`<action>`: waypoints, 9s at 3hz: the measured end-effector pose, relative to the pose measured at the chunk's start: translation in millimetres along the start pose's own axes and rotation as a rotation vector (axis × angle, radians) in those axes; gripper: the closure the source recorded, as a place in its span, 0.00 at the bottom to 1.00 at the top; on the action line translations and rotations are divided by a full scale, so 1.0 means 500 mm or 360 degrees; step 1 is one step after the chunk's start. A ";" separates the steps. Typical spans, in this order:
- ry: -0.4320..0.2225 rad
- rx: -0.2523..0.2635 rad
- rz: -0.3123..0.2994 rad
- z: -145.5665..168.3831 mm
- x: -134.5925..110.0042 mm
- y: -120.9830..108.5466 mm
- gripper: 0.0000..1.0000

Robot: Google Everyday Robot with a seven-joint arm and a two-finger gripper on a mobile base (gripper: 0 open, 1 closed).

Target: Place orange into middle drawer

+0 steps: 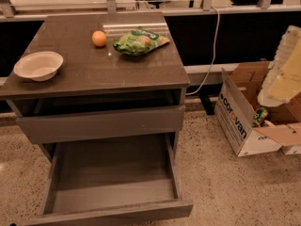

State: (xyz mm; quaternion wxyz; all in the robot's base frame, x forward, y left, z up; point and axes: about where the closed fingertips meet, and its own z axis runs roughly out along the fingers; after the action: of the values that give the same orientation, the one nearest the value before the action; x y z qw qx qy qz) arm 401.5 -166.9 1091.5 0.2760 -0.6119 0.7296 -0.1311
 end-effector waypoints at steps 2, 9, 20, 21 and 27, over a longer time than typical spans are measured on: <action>0.0000 0.0000 0.0000 0.000 0.000 0.000 0.00; -0.1059 0.0018 0.0135 0.424 -0.423 -0.268 0.00; -0.1070 -0.0020 0.0769 1.035 -0.654 -0.385 0.25; -0.1077 -0.0029 0.0768 1.042 -0.655 -0.385 0.50; -0.1411 -0.0211 0.0334 0.761 -0.664 -0.393 1.00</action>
Offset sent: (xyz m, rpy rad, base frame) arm 0.0118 0.0096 -0.0096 0.0236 0.0042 0.0304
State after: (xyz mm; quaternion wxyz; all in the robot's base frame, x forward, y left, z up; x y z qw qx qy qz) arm 809.8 166.8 966.3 0.5337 -0.5479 0.6059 0.2189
